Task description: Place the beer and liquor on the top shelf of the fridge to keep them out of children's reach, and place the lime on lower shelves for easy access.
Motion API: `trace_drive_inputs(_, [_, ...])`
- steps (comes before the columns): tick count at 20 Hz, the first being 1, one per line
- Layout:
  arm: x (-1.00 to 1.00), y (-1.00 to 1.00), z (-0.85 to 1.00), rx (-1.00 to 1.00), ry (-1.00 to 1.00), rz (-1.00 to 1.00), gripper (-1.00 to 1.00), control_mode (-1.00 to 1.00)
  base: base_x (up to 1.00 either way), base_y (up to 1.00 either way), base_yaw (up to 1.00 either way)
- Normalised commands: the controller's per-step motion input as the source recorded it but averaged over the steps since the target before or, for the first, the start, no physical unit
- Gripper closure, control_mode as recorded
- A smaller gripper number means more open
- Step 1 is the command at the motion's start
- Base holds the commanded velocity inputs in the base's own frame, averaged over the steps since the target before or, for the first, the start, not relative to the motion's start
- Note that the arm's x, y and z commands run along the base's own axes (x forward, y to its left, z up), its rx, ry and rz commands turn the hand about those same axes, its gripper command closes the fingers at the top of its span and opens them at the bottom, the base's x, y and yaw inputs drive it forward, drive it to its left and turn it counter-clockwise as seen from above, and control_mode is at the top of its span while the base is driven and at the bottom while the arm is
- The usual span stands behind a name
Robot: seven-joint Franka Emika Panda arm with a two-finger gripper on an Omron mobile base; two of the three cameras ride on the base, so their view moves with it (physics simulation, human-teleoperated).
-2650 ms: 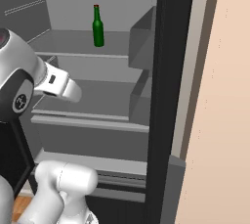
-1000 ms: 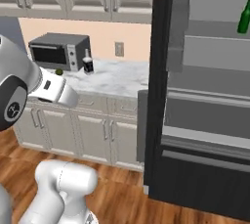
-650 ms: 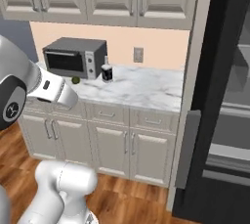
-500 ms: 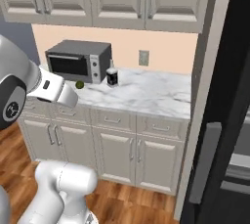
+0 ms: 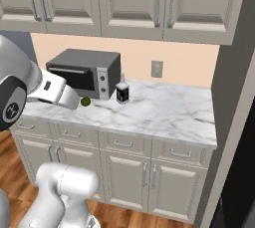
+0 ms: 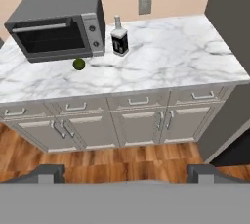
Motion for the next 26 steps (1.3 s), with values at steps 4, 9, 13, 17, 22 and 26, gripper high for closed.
trace_drive_inputs(4, [0.00, 0.00, 0.00, 0.00, 0.00, 0.00, -1.00, 1.00, 0.52, 0.26, 0.00])
trace_drive_inputs(9, [0.00, 0.00, 0.00, 0.00, 0.00, 0.00, -1.00, 1.00, 0.47, 0.26, 0.00])
trace_drive_inputs(13, [0.00, 0.00, 0.00, 0.00, 0.00, 0.00, -1.00, 1.00, 0.41, 0.24, 0.00])
trace_drive_inputs(17, [0.36, 0.02, -0.29, 0.00, -0.05, 0.00, -1.00, -1.00, 0.11, 0.03, 0.00])
trace_drive_inputs(22, [0.55, 0.00, -0.47, 0.00, -0.12, 0.01, -1.00, -1.00, 0.00, 0.00, 0.00])
trace_drive_inputs(26, [0.57, 0.00, -0.48, 0.00, -0.12, 0.07, -1.00, -1.00, 0.00, 0.00, 0.00])
